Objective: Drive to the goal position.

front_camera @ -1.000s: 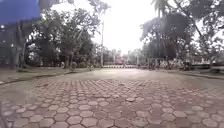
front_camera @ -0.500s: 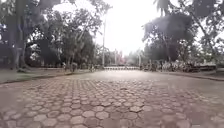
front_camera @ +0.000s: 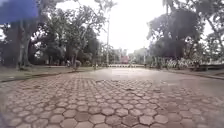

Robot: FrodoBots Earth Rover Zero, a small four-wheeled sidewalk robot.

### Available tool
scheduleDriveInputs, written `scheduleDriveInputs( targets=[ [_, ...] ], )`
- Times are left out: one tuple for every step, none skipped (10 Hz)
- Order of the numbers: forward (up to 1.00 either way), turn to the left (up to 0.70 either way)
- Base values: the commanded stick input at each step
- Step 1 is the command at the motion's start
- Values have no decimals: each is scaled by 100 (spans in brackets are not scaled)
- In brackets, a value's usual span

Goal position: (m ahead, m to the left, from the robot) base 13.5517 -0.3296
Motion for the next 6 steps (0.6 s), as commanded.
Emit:
scheduleDriveInputs(
  targets=[
    [65, 0],
    [65, 0],
    [65, 0],
    [65, 0],
    [66, 0],
    [66, 0]
  ],
)
